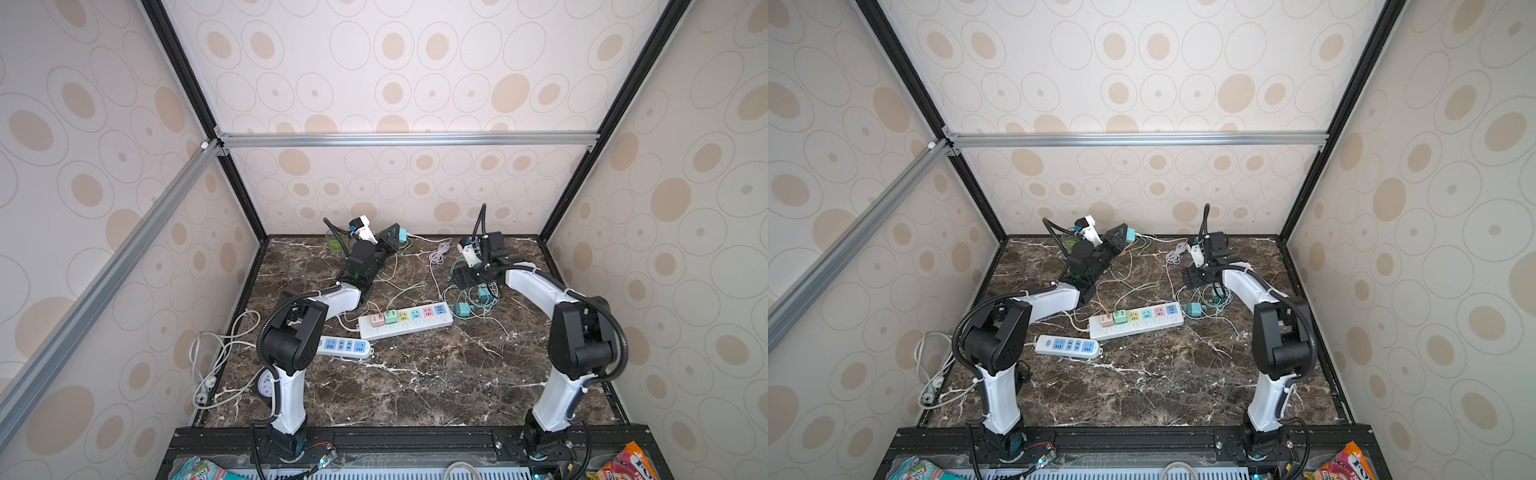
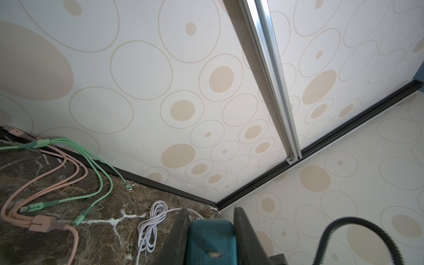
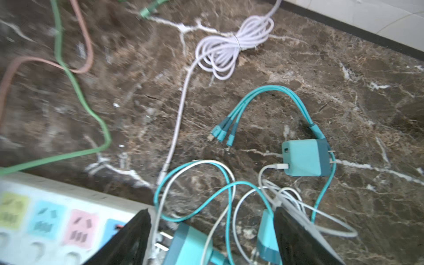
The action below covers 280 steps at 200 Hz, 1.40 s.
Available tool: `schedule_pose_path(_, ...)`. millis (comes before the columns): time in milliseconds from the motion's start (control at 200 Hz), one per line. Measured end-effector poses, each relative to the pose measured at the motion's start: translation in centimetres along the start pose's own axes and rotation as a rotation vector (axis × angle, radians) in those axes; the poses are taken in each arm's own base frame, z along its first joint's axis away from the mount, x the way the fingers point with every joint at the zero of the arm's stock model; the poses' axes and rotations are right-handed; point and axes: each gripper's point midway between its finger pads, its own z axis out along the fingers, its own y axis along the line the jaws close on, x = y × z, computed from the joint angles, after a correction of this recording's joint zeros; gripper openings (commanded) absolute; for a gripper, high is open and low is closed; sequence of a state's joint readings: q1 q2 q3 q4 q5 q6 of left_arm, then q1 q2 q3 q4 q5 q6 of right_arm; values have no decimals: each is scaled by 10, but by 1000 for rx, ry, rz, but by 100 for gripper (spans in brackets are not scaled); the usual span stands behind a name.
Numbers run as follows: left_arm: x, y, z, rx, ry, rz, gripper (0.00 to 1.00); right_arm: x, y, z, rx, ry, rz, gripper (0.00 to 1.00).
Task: Insert plugs into power strip
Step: Place the power cord at the top-center of the table, then pass the plug.
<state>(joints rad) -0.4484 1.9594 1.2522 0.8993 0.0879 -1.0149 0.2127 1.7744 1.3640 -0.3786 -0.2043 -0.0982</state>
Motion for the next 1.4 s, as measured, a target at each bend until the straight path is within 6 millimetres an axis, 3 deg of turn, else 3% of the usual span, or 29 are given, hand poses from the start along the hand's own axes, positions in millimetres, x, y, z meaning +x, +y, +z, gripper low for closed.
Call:
schedule_pose_path(160, 11, -9, -1, 51, 68, -14, 0, -32, 42, -32, -228, -193, 267, 81)
schedule_pose_path(290, 15, -24, -3, 111, 111, -62, 0, -52, 64, -39, -417, -302, 478, 81)
schedule_pose_path(400, 16, -42, -7, 176, 147, -94, 0, -67, 77, -44, -529, -325, 559, 81)
schedule_pose_path(665, 17, -77, -18, 311, 225, -169, 0, -89, 112, -68, -729, -335, 621, 81)
schedule_pose_path(905, 12, -102, -30, 425, 251, -250, 0, -118, 127, -102, -896, -418, 651, 75)
schedule_pose_path(1165, 14, -106, -38, 456, 271, -299, 0, -126, 162, -114, -1013, -398, 589, 68)
schedule_pose_path(1401, 12, -107, -42, 474, 268, -322, 0, -133, 169, -120, -1060, -414, 563, 53)
